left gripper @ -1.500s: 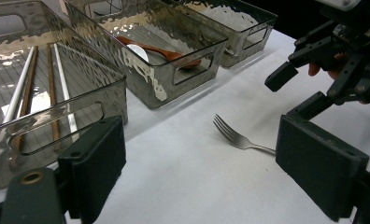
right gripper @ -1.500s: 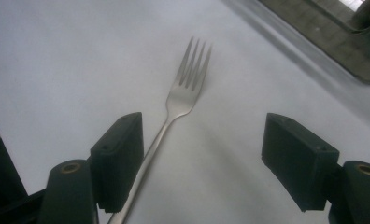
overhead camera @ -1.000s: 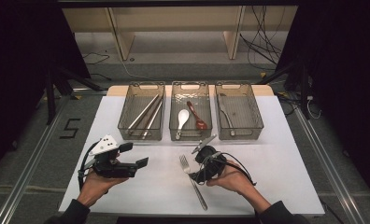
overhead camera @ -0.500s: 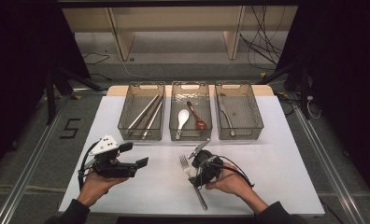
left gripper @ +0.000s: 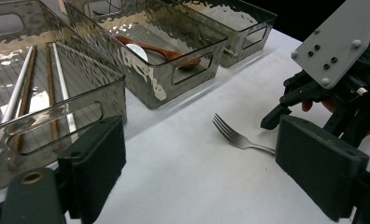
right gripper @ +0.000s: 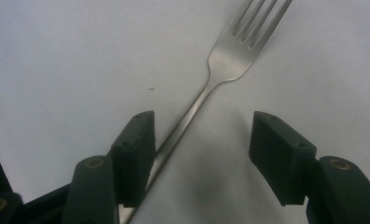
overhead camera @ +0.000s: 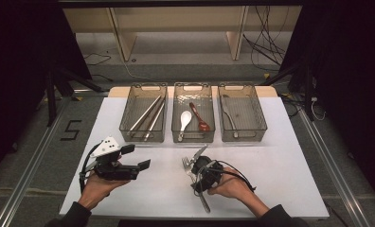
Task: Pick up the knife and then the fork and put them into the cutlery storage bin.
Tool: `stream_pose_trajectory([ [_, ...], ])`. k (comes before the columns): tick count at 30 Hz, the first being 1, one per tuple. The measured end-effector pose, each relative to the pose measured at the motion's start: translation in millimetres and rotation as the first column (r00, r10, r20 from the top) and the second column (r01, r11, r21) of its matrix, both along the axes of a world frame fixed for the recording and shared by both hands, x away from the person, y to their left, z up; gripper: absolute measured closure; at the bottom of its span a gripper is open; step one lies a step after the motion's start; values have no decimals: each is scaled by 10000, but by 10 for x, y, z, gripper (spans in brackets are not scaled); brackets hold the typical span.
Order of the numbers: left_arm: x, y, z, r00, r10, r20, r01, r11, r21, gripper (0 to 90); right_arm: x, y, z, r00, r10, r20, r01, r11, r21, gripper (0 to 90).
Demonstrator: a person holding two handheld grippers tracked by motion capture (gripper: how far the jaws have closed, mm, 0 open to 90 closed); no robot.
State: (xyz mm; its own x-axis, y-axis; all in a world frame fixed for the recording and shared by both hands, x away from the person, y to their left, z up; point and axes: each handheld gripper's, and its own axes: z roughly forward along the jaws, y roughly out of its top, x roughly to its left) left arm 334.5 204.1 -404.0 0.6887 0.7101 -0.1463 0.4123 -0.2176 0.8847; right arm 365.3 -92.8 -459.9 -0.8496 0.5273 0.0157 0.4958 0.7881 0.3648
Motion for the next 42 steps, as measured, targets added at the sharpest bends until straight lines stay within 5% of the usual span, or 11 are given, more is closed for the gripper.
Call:
stream_pose_trajectory([
  [8,1,-4,-1,10000,-19,7,19,10000,51,156,-9,16,-45,9998,200,-99,-202,9997,-164,445],
  [30,-2,-17,-3,10000,-33,-13,33,10000,49,157,-10,19,-25,9971,765,-6,-764,9955,-556,730],
  [42,1,-24,-9,10000,-46,-33,47,10000,75,157,29,-9,-5,9971,730,-231,-744,9950,-666,780],
])
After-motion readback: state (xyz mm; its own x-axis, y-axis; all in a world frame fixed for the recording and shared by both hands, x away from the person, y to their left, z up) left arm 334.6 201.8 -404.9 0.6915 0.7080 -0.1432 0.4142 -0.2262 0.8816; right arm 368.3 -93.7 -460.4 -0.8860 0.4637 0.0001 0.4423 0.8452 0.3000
